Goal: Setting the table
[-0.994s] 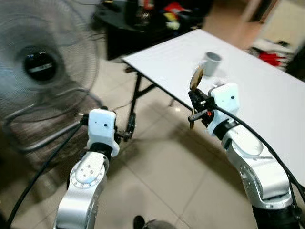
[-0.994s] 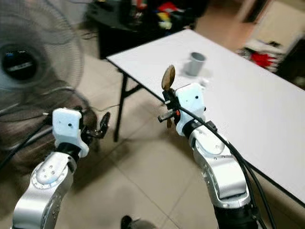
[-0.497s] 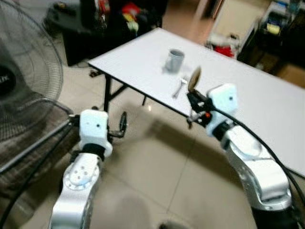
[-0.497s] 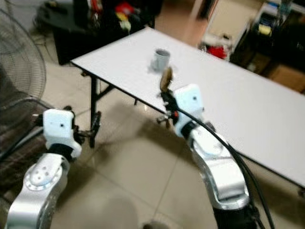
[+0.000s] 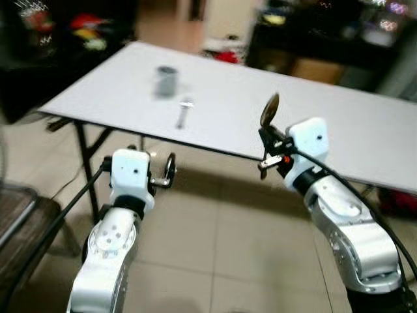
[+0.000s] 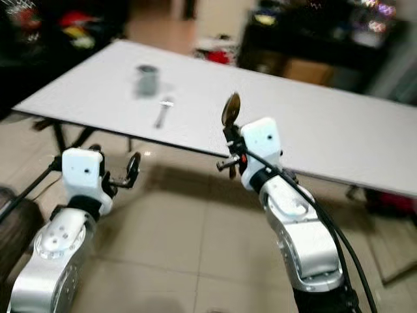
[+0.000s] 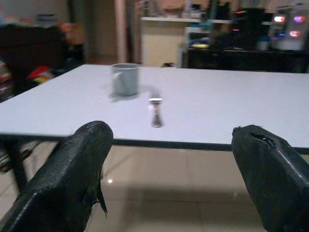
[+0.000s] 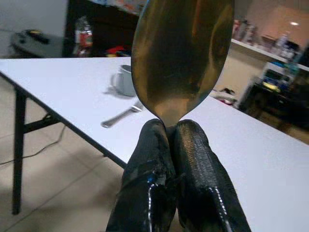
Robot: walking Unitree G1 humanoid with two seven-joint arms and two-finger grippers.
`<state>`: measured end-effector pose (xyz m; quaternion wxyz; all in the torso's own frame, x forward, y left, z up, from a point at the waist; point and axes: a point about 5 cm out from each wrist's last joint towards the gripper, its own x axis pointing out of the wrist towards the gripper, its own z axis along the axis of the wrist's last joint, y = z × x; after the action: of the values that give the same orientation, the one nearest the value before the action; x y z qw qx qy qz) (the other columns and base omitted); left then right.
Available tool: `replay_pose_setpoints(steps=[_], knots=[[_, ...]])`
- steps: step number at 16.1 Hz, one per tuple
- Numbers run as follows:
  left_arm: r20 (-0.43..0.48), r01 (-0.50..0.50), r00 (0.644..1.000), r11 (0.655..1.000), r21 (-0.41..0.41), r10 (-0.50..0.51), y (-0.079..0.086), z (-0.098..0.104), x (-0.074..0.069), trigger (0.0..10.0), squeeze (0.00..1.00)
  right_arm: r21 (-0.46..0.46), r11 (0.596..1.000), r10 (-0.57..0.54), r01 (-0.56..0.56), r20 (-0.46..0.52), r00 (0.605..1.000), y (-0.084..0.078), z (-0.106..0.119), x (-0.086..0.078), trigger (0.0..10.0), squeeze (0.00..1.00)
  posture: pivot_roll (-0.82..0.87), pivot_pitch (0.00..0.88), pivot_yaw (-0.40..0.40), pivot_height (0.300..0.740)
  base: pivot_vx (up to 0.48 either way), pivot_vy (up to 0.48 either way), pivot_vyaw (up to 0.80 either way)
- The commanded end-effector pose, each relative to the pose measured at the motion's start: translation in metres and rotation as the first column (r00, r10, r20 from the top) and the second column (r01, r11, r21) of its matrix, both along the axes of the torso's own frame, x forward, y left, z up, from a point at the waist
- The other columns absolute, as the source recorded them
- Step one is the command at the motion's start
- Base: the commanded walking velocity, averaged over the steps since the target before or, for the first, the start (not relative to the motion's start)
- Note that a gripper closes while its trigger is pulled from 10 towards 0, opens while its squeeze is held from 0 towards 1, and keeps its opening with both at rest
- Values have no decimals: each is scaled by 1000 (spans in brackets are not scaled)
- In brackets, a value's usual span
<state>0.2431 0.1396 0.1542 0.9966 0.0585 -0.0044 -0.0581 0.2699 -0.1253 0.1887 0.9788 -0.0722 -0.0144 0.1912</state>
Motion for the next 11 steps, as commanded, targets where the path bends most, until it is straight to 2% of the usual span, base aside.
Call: replay_pose_setpoints(steps=[1,4,6,7,9,11], knots=[[9,23,1000,1000,11,-24,-6,2,2,10000,0,-9,999,-39,39,-3,999,-8,1,2,10000,0,37,0,-104,740,0,0,-800],[13,27,1000,999,22,-28,-6,3,3,10000,0,-6,999,-44,44,-6,999,-8,0,1,10000,0,38,0,-100,740,0,-480,-800],[3,7,1000,1000,-7,-7,-4,1,2,10000,0,-2,999,-52,52,-18,998,-9,-1,1,10000,0,39,0,-100,740,0,0,-662],[0,-1,1000,1000,-25,1,-3,1,2,10000,0,8,999,-51,51,-33,998,-9,-3,2,10000,0,39,0,-100,740,0,0,0],[-13,-15,1000,1000,10,15,0,-3,2,10000,0,10,999,-39,40,-79,996,-7,-8,1,10000,0,41,0,-101,740,0,0,0],[-10,-46,999,999,-20,45,4,-3,2,10000,0,12,999,-40,42,-114,993,-6,-13,0,10000,0,43,0,-102,740,0,0,0]])
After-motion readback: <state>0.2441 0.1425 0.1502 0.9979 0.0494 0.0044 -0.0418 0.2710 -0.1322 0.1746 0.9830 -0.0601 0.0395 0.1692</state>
